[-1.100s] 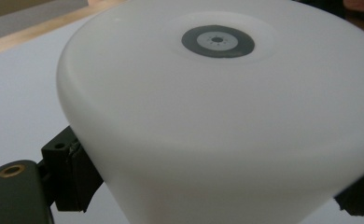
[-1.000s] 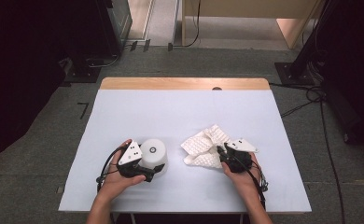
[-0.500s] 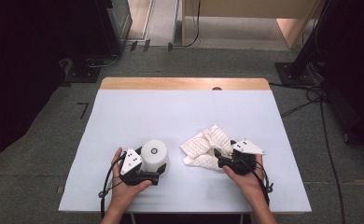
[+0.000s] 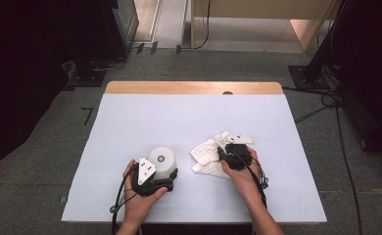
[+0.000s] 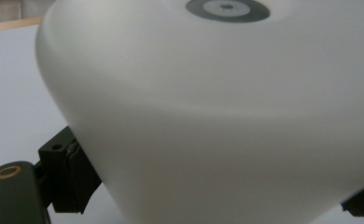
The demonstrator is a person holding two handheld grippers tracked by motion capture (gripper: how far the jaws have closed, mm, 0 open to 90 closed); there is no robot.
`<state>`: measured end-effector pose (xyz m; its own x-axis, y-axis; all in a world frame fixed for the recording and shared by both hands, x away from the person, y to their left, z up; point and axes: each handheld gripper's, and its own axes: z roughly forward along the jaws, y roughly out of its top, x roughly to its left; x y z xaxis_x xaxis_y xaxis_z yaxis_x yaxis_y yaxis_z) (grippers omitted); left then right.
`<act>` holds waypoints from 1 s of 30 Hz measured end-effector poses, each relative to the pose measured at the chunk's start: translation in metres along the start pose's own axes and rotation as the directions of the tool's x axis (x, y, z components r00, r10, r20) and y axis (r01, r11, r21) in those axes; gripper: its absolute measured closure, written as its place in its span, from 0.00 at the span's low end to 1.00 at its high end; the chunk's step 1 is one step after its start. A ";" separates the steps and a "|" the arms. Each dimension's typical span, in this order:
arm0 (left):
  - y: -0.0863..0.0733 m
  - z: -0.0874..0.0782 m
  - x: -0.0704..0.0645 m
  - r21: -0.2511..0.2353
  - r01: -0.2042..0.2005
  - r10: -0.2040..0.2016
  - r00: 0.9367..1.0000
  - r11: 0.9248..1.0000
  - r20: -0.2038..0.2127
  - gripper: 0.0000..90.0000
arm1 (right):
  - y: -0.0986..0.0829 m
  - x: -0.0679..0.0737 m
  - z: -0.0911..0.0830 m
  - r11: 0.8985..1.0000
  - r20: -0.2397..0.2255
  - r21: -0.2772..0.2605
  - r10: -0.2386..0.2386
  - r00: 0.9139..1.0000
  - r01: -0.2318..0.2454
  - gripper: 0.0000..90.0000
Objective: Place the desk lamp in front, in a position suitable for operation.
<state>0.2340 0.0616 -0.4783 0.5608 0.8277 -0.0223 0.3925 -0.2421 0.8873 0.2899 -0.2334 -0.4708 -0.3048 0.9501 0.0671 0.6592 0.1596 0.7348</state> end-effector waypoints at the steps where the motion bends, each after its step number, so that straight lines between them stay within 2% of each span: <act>1: 0.000 0.000 0.001 -0.002 0.002 -0.002 1.000 1.000 0.003 0.08 | 0.000 0.000 0.000 1.000 0.000 0.000 0.000 1.000 0.000 0.78; 2: 0.000 -0.001 0.001 -0.004 0.005 -0.005 1.000 1.000 0.006 0.08 | -0.002 -0.001 -0.001 1.000 0.000 0.002 -0.003 1.000 0.003 0.82; 3: 0.000 -0.001 0.002 -0.006 0.002 -0.002 1.000 1.000 0.010 0.09 | -0.006 -0.007 -0.008 1.000 -0.028 -0.026 0.006 1.000 -0.007 0.86; 5: 0.001 -0.001 0.003 -0.007 -0.003 0.003 1.000 1.000 0.016 0.09 | -0.007 -0.013 -0.020 0.996 -0.075 -0.093 0.005 0.997 -0.012 0.86; 6: 0.002 -0.001 0.004 -0.006 0.001 -0.001 1.000 1.000 0.021 0.09 | -0.007 -0.013 -0.020 0.996 -0.075 -0.093 0.005 0.997 -0.012 0.86; 7: 0.002 -0.001 0.006 -0.003 -0.002 0.003 1.000 1.000 0.029 0.09 | -0.007 -0.015 -0.027 0.992 -0.097 -0.128 -0.009 0.995 -0.004 0.86; 8: 0.003 -0.001 0.007 -0.003 0.004 -0.004 0.999 1.000 0.035 0.09 | -0.006 -0.018 -0.039 0.987 -0.141 -0.159 -0.034 0.989 0.011 0.83; 9: 0.003 -0.001 0.008 -0.002 0.007 -0.007 0.999 1.000 0.038 0.09 | -0.005 -0.020 -0.042 0.986 -0.170 -0.163 -0.049 0.984 0.021 0.82; 10: 0.004 -0.002 0.010 -0.001 0.010 -0.010 0.999 1.000 0.042 0.09 | -0.007 -0.021 -0.044 0.988 -0.224 -0.149 -0.068 0.972 0.035 0.80; 11: 0.004 -0.001 0.011 -0.002 0.012 -0.012 0.999 1.000 0.042 0.09 | -0.009 -0.020 -0.043 0.992 -0.248 -0.117 -0.082 0.965 0.054 0.77; 12: 0.004 -0.002 0.012 0.000 0.008 -0.008 0.999 1.000 0.042 0.09 | -0.009 -0.020 -0.043 0.992 -0.248 -0.117 -0.082 0.965 0.054 0.77; 13: 0.003 -0.002 0.013 0.002 0.006 -0.006 0.999 1.000 0.045 0.09 | -0.018 -0.017 -0.033 0.991 -0.248 -0.030 -0.132 0.960 0.128 0.63; 14: 0.003 -0.002 0.013 0.002 0.006 -0.006 0.999 1.000 0.045 0.09 | -0.018 -0.017 -0.033 0.991 -0.248 -0.030 -0.132 0.960 0.128 0.63; 15: 0.003 -0.002 0.012 0.004 0.003 -0.004 0.999 1.000 0.044 0.09 | -0.024 -0.016 -0.028 0.989 -0.241 0.002 -0.146 0.960 0.150 0.58; 17: 0.003 -0.002 0.011 0.009 -0.010 0.009 0.999 1.000 0.042 0.09 | -0.033 -0.016 -0.020 0.988 -0.240 0.043 -0.131 0.962 0.145 0.44; 20: 0.002 -0.001 0.008 0.014 -0.026 0.025 0.999 1.000 0.034 0.09 | -0.034 -0.012 -0.021 0.990 -0.201 0.065 -0.106 0.974 0.122 0.28; 22: 0.002 -0.001 0.006 0.011 -0.033 0.032 0.999 0.999 0.025 0.09 | -0.033 -0.009 -0.022 0.989 -0.190 0.061 -0.119 0.974 0.133 0.25; 25: 0.000 -0.002 0.006 0.003 -0.029 0.029 0.999 1.000 0.022 0.09 | -0.034 0.003 -0.022 0.986 -0.176 0.062 -0.140 0.974 0.153 0.14; 26: 0.000 -0.003 0.006 0.002 -0.029 0.029 0.999 1.000 0.022 0.09 | -0.034 0.003 -0.022 0.986 -0.176 0.062 -0.140 0.974 0.153 0.14; 30: -0.001 -0.003 0.006 0.006 -0.024 0.024 0.999 1.000 0.029 0.08 | -0.038 0.008 -0.015 0.983 -0.120 0.086 -0.153 0.981 0.164 0.12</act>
<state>0.2348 0.0687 -0.4782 0.5907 0.8068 -0.0144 0.3832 -0.2649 0.8849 0.2523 -0.2357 -0.4877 -0.4824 0.8753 0.0340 0.6570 0.3358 0.6750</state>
